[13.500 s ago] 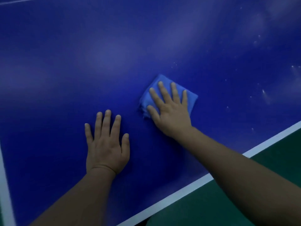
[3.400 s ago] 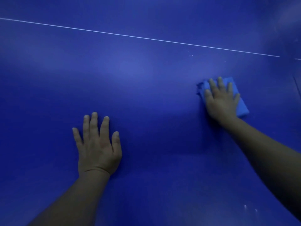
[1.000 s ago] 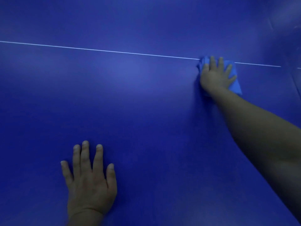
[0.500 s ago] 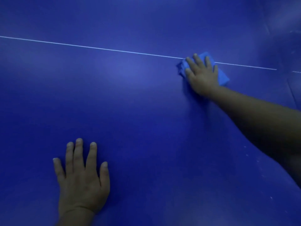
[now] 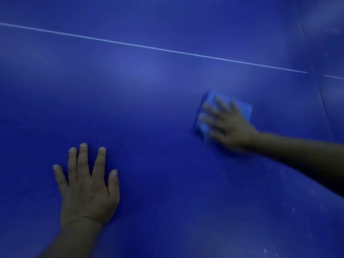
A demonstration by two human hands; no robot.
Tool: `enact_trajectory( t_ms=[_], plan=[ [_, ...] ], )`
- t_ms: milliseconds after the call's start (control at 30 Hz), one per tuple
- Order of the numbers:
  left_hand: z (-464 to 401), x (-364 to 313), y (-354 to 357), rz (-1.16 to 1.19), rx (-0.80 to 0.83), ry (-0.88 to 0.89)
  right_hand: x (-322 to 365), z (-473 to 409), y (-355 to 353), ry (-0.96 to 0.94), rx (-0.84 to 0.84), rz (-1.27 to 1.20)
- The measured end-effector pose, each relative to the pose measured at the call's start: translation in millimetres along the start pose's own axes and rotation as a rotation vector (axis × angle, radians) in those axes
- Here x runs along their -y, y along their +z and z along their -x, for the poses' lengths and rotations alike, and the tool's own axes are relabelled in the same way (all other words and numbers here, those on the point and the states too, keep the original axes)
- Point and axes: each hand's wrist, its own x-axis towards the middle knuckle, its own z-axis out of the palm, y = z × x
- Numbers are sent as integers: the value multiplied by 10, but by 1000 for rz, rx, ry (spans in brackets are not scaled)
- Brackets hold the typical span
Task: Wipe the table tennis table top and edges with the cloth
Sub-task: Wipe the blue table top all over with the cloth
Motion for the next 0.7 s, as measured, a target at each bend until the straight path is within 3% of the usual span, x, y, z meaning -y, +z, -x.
enact_trajectory(
  t_ms=[67, 100, 167, 333, 433, 500, 533, 600, 700],
  plan=[
    [17, 11, 1, 14, 5, -4, -380, -343, -115, 437, -21, -83],
    [20, 9, 5, 18, -1, -3, -469, -425, -151, 566, -19, -113],
    [37, 0, 14, 21, -14, 8, -421, -382, -133, 615, -36, -128],
    [30, -5, 11, 43, -9, 3, 684, 373, 96, 325, -94, -105],
    [43, -12, -6, 54, -4, 4, 1797, 1279, 182, -31, -101, -128],
    [56, -21, -16, 59, 5, 0, 1953, 1603, 192, -236, -28, -118],
    [56, -21, -17, 57, 5, 0, 1840, 1594, 195, -248, -21, -103],
    [54, -15, -12, 44, -2, 5, 1459, 1354, 239, -6, -74, -70],
    [67, -6, -11, 46, -21, 13, 1012, 932, 134, 606, -95, -182]
  ],
)
